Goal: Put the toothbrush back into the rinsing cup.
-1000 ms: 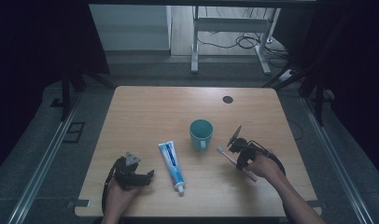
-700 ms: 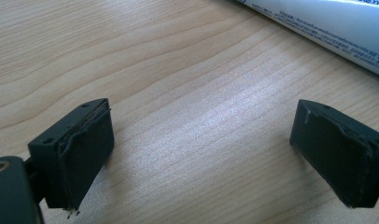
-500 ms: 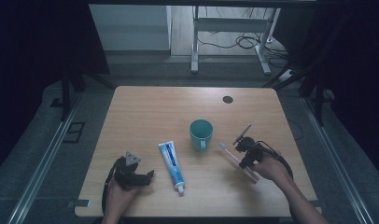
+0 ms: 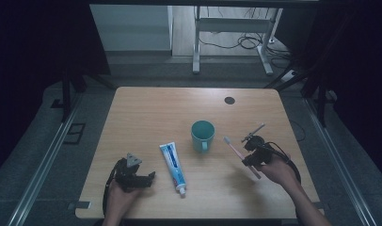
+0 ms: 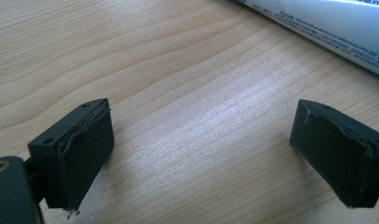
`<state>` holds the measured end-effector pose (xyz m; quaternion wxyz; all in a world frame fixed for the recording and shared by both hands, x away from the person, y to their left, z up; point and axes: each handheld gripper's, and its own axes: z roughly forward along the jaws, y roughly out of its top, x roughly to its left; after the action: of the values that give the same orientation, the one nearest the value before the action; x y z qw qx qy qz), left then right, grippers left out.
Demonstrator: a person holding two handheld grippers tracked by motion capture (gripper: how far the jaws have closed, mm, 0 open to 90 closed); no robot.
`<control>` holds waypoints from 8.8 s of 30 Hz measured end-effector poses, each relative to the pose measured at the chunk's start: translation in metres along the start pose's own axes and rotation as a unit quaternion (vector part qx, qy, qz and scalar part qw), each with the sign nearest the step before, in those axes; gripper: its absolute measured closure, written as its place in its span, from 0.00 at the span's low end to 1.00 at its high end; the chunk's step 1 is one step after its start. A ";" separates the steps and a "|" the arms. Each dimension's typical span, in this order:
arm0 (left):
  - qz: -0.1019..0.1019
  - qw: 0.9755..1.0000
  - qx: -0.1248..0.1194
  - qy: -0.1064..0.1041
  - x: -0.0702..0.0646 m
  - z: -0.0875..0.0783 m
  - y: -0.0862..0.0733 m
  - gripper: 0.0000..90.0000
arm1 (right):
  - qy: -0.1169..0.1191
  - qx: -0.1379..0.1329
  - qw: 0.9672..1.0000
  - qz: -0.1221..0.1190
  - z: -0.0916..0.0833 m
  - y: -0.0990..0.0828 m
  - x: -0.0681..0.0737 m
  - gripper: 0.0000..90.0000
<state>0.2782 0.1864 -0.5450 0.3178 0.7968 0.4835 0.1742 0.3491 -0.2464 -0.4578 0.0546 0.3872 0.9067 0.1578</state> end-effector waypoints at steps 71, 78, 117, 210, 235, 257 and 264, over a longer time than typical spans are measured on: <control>0.001 1.000 0.000 0.000 0.000 0.000 0.000 0.07 | 0.025 -0.277 0.961 -0.012 -0.029 0.082 0.027 0.87; 0.002 1.000 0.000 0.000 0.000 0.000 0.000 0.07 | 0.028 -0.288 0.957 -0.008 -0.028 0.094 0.027 0.87; 0.003 1.000 0.000 -0.003 0.000 0.000 0.000 0.07 | 0.031 -0.291 0.956 0.001 0.015 0.120 0.028 0.87; 0.005 1.000 -0.002 -0.003 0.000 0.000 0.000 0.08 | 0.037 -0.247 0.968 -0.031 0.002 0.061 0.029 0.44; 0.004 1.000 -0.002 -0.003 -0.001 0.000 0.000 0.08 | 0.020 -0.237 0.971 -0.037 0.001 0.019 0.025 0.17; 0.003 1.000 -0.002 -0.002 -0.001 0.000 0.000 0.08 | 0.007 -0.217 0.975 -0.039 0.018 -0.016 0.025 0.00; 0.004 1.000 -0.001 -0.002 -0.001 0.000 0.000 0.08 | 0.002 -0.214 0.976 -0.037 0.024 -0.028 0.024 0.00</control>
<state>0.2779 0.1857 -0.5451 0.3190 0.7987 0.4794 0.1747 0.3183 -0.2417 -0.4894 0.1400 0.3320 0.8658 0.3472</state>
